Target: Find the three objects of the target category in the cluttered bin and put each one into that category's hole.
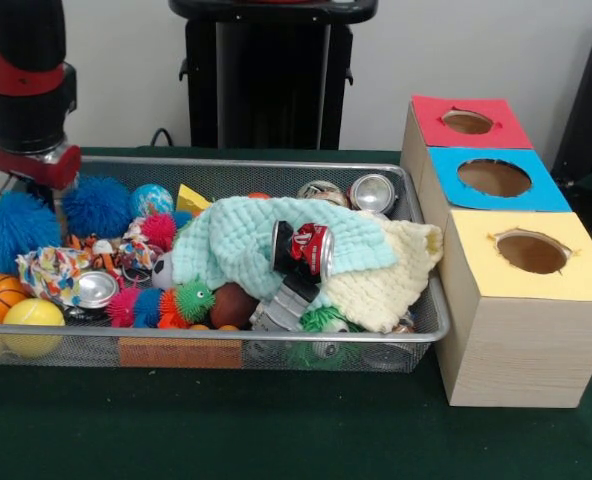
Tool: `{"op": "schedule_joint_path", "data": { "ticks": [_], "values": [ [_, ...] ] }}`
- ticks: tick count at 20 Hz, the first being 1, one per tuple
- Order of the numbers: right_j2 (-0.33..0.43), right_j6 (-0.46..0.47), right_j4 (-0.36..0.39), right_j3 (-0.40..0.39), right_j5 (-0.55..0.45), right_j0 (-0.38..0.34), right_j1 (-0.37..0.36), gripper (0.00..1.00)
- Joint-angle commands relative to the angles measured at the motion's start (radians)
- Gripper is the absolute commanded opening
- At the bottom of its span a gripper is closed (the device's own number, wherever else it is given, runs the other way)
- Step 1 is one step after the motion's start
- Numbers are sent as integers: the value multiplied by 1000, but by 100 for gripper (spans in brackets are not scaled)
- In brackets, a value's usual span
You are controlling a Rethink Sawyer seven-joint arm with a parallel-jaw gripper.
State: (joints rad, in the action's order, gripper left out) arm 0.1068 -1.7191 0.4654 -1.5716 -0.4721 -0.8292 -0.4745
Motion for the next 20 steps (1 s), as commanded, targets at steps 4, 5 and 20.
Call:
{"op": "schedule_joint_path", "data": {
  "ticks": [4,5,20],
  "values": [
    [192,369,139,182,-151,-64,64,0],
    [199,375,146,191,-158,-70,66,0],
    [342,322,159,390,-172,-31,281,0]
  ]
}}
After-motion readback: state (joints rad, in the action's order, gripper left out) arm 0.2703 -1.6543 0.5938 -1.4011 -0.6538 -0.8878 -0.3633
